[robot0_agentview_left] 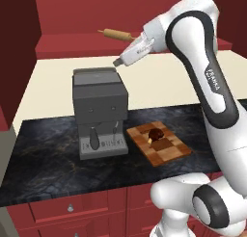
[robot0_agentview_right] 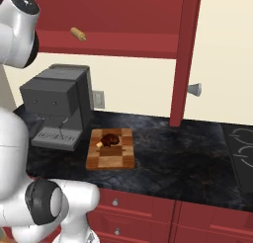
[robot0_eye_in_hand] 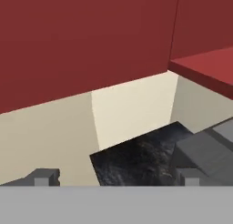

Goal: Open the cabinet, retrieve the rolling pin, and place it next to the meat on the cutting board to prepare for tenderizing.

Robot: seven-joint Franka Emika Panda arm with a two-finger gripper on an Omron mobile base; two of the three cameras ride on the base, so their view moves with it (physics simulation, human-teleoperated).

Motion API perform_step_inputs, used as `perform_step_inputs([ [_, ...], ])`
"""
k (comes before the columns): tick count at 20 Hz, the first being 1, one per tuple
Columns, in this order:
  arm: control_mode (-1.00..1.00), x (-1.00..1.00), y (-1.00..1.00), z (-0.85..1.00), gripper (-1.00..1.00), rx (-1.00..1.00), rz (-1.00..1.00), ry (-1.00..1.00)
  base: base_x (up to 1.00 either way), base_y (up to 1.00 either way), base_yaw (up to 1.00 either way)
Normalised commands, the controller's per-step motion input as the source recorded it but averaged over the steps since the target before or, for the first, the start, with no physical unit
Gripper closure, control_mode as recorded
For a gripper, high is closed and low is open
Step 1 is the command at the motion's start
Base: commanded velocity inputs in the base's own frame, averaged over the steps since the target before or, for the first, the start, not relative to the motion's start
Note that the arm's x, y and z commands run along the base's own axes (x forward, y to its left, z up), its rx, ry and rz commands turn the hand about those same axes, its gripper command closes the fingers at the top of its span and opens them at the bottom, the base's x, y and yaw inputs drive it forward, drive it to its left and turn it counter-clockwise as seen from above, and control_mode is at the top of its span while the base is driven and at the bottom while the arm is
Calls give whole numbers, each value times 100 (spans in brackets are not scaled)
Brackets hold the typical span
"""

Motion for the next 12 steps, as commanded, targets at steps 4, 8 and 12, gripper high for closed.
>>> perform_step_inputs([
  [4, -100, -21, -63, 0, -100, -14, -12, -31, 0, 0, 0],
  [8, -100, -9, -59, 0, -100, -10, -12, -24, 0, 0, 0],
  [12, -100, 6, -66, 2, -100, -1, -13, -7, 0, 0, 0],
])
